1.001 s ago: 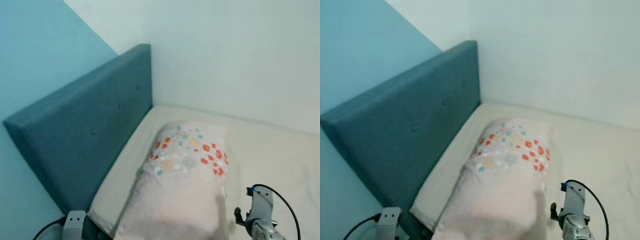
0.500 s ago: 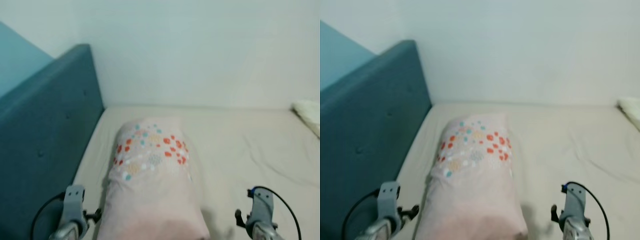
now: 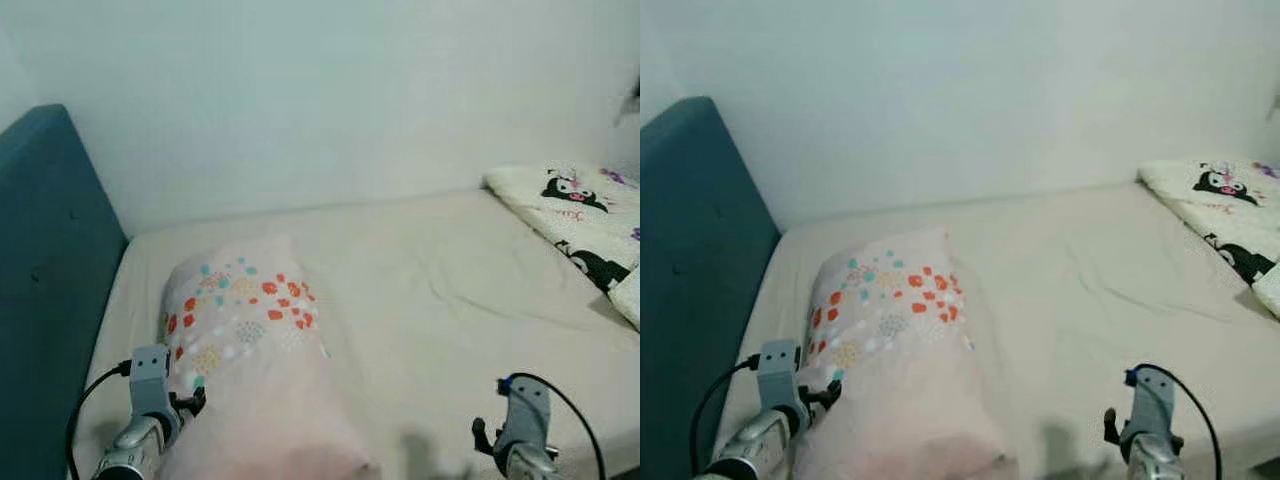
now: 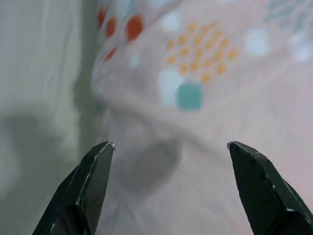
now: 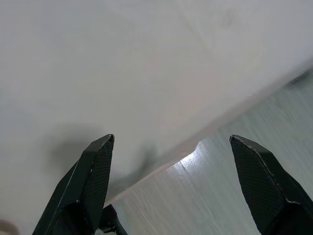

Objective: Clean up the room

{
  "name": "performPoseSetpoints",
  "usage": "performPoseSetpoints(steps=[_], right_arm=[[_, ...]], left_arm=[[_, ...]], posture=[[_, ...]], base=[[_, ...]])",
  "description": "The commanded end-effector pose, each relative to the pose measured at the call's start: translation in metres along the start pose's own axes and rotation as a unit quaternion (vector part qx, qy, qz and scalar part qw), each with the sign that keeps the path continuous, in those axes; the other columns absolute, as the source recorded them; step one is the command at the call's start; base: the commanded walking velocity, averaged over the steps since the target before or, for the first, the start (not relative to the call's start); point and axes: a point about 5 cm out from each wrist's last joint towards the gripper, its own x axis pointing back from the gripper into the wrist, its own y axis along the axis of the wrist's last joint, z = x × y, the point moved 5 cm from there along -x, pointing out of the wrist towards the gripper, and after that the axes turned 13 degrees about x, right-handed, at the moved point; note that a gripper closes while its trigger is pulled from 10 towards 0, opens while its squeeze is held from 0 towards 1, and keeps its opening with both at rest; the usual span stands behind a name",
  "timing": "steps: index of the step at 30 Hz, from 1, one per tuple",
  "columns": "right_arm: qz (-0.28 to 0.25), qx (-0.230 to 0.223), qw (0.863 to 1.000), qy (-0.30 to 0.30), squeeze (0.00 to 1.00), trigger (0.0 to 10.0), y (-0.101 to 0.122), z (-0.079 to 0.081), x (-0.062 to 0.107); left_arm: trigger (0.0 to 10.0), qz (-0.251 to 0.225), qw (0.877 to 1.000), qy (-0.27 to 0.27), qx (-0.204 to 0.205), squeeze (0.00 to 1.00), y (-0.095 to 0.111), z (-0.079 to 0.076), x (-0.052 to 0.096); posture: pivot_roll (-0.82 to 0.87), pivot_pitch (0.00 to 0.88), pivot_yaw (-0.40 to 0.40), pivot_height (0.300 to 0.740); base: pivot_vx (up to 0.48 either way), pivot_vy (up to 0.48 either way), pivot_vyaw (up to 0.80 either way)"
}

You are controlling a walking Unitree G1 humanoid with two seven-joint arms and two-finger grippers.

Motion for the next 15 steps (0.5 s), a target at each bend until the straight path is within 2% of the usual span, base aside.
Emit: performPoseSetpoints(steps=[1, 4, 9, 13, 15], right_arm=[[-0.005, 0.001, 1.000, 0.008, 0.00, 10.0, 0.002, 0.007, 0.000], [-0.006, 0.001, 1.000, 0.008, 0.00, 10.0, 0.002, 0.007, 0.000], [-0.003, 0.006, 1.000, 0.010, 0.00, 10.0, 0.000, 0.010, 0.000], [-0.002, 0.007, 1.000, 0.011, 0.00, 10.0, -0.001, 0.011, 0.000], [-0.002, 0.007, 1.000, 0.011, 0.00, 10.0, -0.002, 0.011, 0.001]], left_arm=[[10.0, 0.021, 1.000, 0.021, 0.001, 0.00, -0.011, 0.012, 0.003], [10.0, 0.032, 0.999, 0.029, -0.003, 0.00, -0.016, 0.014, 0.004], [10.0, 0.055, 0.996, 0.060, -0.034, 0.00, -0.030, 0.030, 0.009], [10.0, 0.058, 0.995, 0.066, -0.036, 0.00, -0.032, 0.033, 0.010], [10.0, 0.058, 0.996, 0.064, -0.024, 0.00, -0.034, 0.033, 0.011]], posture=[[0.02, 0.001, 0.036, 0.740], [0.02, 0.002, 0.036, 0.740], [0.02, 0.002, 0.039, 0.740], [0.02, 0.003, 0.041, 0.740], [0.02, 0.005, 0.038, 0.740]], base=[[0.000, 0.000, 0.00], [0.000, 0.000, 0.00], [-0.423, 0.000, 0.00], [-0.465, 0.000, 0.00], [-0.259, 0.000, 0.00]])
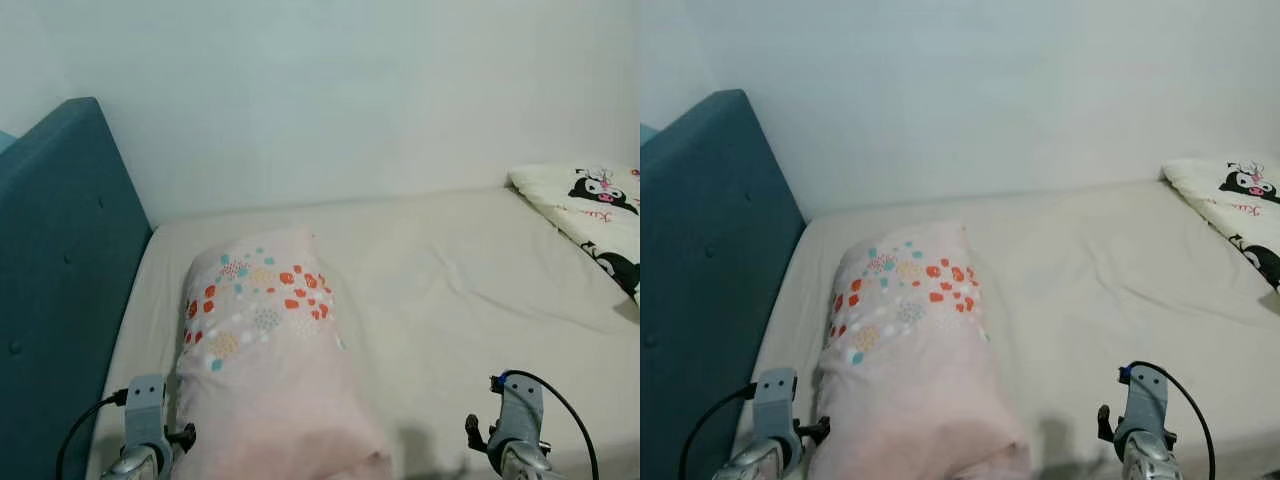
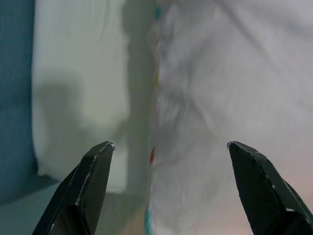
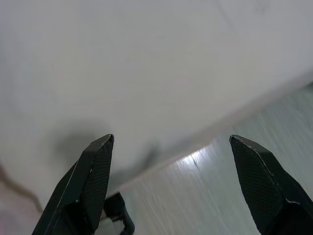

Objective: Clean up the room

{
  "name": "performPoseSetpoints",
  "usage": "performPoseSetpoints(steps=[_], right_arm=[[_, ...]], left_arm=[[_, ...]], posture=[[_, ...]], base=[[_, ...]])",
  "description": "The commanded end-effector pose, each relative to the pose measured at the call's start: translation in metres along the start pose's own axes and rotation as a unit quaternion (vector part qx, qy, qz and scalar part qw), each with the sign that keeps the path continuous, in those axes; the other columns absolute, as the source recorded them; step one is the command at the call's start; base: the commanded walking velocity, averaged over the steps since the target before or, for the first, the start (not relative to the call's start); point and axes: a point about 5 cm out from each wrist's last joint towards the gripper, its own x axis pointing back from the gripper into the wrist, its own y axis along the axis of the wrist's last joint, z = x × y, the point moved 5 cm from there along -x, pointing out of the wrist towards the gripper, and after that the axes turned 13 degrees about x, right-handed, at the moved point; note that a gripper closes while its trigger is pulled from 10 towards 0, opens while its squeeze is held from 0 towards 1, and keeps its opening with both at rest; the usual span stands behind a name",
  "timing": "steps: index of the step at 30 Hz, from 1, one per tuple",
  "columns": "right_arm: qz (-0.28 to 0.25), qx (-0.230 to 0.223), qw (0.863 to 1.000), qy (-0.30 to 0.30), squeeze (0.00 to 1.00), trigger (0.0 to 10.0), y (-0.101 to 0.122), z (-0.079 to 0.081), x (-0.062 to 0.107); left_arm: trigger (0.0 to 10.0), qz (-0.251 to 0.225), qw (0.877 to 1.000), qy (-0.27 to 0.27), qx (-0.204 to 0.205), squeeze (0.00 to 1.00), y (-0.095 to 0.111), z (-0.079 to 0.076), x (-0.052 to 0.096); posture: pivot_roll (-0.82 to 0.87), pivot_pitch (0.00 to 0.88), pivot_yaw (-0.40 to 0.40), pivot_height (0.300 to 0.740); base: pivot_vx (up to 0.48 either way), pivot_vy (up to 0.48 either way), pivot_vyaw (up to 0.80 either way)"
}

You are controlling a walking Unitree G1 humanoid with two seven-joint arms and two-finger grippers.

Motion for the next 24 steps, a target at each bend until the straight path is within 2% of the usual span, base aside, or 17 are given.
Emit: performPoseSetpoints(steps=[1, 6, 10, 12, 24], right_arm=[[0.002, 0.005, 1.000, 0.004, 0.00, 10.0, -0.003, 0.005, 0.000], [-0.002, 0.006, 1.000, 0.004, 0.00, 10.0, -0.001, 0.005, 0.000], [-0.004, 0.005, 1.000, 0.002, 0.00, 10.0, 0.001, 0.005, 0.000], [-0.007, 0.006, 1.000, -0.001, 0.00, 10.0, 0.004, 0.002, 0.000], [-0.021, 0.010, 1.000, 0.006, 0.00, 10.0, 0.010, 0.002, -0.001]], left_arm=[[10.0, 0.008, 1.000, 0.011, 0.001, 0.00, -0.004, 0.010, 0.002], [10.0, 0.004, 1.000, -0.012, 0.010, 0.00, -0.002, 0.000, 0.000], [10.0, 0.000, 1.000, -0.022, 0.008, 0.00, 0.001, -0.006, 0.000], [10.0, -0.009, 0.999, -0.035, 0.000, 0.00, 0.006, -0.013, -0.001], [10.0, -0.031, 0.999, -0.034, 0.008, 0.00, 0.017, -0.023, -0.003]], posture=[[0.02, 0.005, 0.038, 0.740], [0.02, 0.003, 0.036, 0.740], [0.02, 0.000, 0.035, 0.740], [0.02, 0.000, 0.033, 0.740], [0.01, 0.000, 0.031, 0.740]], base=[[-0.259, 0.000, 0.00], [0.000, 0.000, 0.00], [0.000, 0.000, 0.00], [0.000, 0.000, 0.00], [0.000, 0.000, 0.00]])
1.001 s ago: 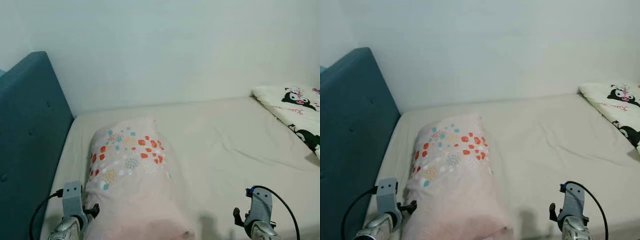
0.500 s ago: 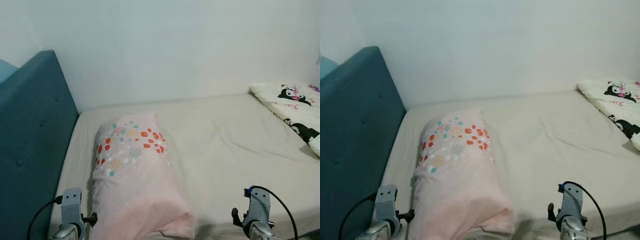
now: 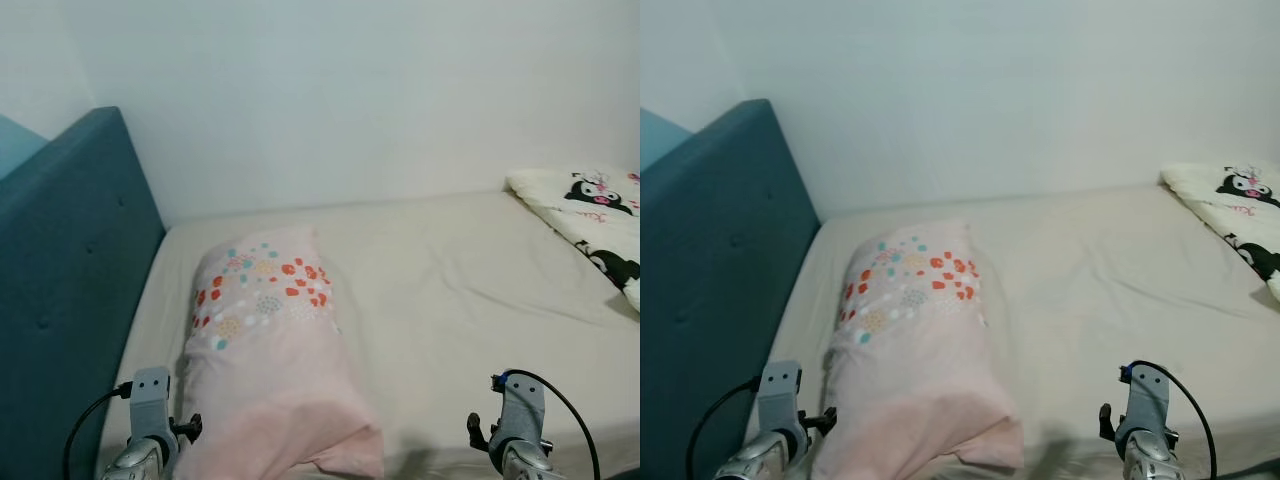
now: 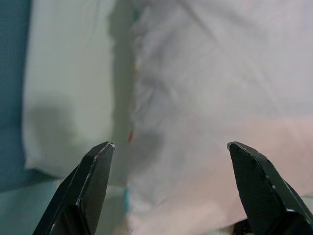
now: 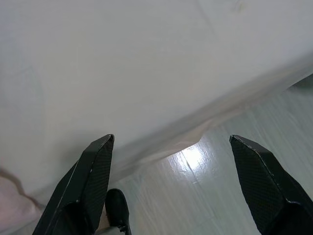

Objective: Clean up the room

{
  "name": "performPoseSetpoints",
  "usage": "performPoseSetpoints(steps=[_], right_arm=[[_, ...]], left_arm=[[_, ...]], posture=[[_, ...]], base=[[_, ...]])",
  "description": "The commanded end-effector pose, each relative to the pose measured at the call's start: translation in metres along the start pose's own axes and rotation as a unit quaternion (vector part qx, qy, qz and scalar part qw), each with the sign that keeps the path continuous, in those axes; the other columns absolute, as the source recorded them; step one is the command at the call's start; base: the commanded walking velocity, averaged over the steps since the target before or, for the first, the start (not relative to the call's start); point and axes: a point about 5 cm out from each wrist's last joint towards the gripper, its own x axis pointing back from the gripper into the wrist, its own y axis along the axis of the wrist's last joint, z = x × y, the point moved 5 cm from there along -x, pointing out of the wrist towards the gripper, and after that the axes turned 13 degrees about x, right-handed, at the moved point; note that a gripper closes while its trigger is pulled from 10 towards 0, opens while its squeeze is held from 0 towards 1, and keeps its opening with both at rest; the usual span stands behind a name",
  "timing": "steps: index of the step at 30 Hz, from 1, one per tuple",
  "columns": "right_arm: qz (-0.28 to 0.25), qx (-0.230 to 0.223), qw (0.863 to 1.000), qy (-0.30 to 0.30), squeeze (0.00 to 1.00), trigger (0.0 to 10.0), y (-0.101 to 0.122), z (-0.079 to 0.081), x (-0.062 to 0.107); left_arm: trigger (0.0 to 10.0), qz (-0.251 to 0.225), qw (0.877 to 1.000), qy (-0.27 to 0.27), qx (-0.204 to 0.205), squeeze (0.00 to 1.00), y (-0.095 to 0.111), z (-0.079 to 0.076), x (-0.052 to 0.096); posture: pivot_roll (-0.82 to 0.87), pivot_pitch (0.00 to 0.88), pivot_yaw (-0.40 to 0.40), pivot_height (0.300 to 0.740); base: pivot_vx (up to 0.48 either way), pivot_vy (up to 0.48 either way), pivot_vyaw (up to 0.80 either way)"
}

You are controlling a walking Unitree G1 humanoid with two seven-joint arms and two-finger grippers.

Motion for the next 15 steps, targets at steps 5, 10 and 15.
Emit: performPoseSetpoints(steps=[5, 10, 15], right_arm=[[-0.065, 0.019, 0.996, 0.050, 0.00, 10.0, 0.022, 0.015, 0.002], [-0.077, 0.029, 0.995, 0.065, 0.00, 10.0, 0.025, 0.021, 0.003], [-0.073, 0.014, 0.996, 0.053, 0.00, 10.0, 0.024, 0.018, 0.002]], left_arm=[[10.0, -0.023, 1.000, 0.015, 0.008, 0.00, 0.013, -0.005, -0.002], [10.0, -0.031, 0.999, 0.024, 0.017, 0.00, 0.018, -0.003, -0.003], [10.0, -0.032, 0.999, 0.023, 0.028, 0.00, 0.020, -0.004, -0.003]], posture=[[0.01, 0.000, 0.029, 0.740], [0.01, 0.000, 0.029, 0.740], [0.01, 0.000, 0.033, 0.740]], base=[[0.000, 0.000, 0.10], [0.000, 0.000, 0.64], [0.000, 0.000, 0.44]])
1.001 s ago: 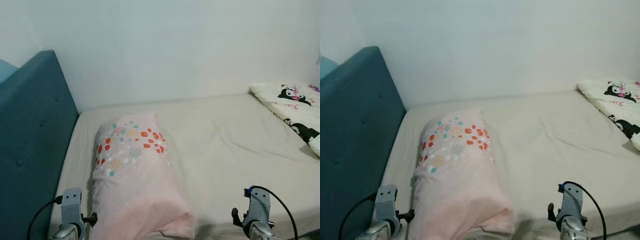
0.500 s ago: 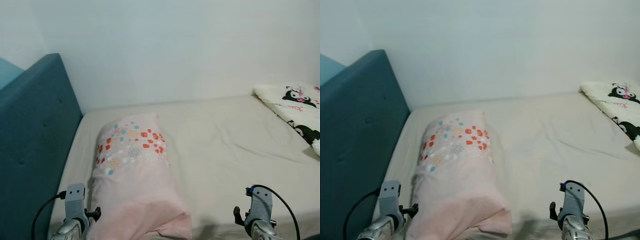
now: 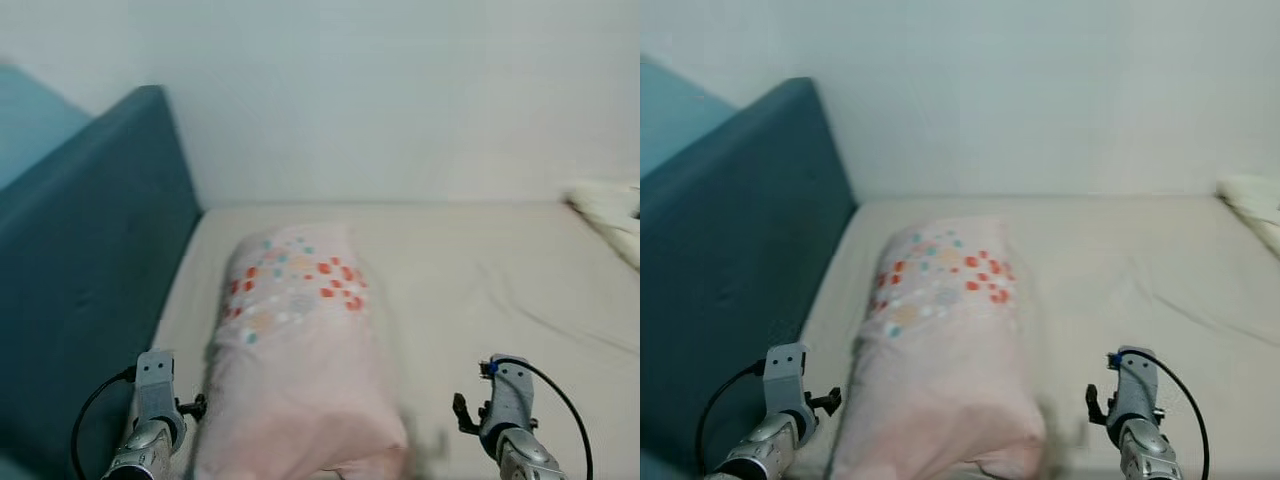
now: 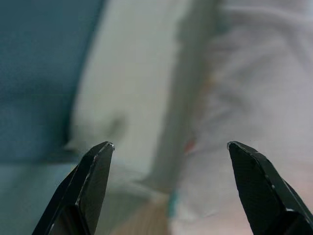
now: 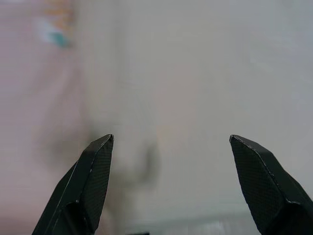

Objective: Clean up the room

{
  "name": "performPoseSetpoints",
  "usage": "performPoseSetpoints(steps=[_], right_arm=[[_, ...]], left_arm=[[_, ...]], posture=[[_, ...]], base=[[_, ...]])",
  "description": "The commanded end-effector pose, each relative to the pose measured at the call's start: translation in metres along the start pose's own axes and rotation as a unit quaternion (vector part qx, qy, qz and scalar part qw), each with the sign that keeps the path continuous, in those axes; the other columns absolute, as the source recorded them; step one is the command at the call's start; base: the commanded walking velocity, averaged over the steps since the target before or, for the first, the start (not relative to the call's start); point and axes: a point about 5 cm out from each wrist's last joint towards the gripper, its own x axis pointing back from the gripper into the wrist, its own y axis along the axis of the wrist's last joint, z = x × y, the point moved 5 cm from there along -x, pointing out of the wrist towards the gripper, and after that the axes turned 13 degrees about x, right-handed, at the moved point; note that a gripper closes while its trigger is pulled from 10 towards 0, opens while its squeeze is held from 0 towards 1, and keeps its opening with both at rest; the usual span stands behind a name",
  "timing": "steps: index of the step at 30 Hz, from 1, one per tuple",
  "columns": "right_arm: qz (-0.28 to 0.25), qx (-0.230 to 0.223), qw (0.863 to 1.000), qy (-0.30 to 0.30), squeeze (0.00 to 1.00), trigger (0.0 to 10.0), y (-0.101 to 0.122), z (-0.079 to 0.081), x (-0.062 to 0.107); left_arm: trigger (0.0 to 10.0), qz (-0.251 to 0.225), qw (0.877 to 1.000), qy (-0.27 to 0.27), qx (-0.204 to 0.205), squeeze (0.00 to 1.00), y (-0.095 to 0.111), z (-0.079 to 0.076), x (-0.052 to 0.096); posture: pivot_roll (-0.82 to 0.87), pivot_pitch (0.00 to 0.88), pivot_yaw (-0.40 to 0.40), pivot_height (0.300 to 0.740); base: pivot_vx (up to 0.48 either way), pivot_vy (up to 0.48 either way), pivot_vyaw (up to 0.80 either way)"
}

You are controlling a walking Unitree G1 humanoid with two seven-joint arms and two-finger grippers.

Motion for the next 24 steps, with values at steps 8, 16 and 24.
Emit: performPoseSetpoints(steps=[8, 16, 24], right_arm=[[0.018, -0.010, 0.998, -0.064, 0.00, 10.0, -0.004, -0.014, 0.000], [-0.001, -0.016, 0.998, -0.065, 0.00, 10.0, -0.001, -0.016, 0.002], [-0.079, -0.045, 0.994, -0.060, 0.00, 10.0, 0.022, -0.017, 0.008]], left_arm=[[10.0, -0.010, 0.970, -0.178, 0.166, 0.00, 0.025, -0.071, 0.001], [10.0, -0.031, 0.957, -0.231, 0.171, 0.00, 0.043, -0.100, 0.005], [10.0, -0.083, 0.965, -0.197, 0.152, 0.00, 0.071, -0.101, 0.003]], posture=[[0.00, 0.020, 0.042, 0.730], [-0.01, 0.047, 0.048, 0.710], [-0.04, 0.116, 0.059, 0.675]], base=[[0.000, 0.000, 0.00], [0.000, 0.000, 0.00], [0.000, 0.000, 0.00]])
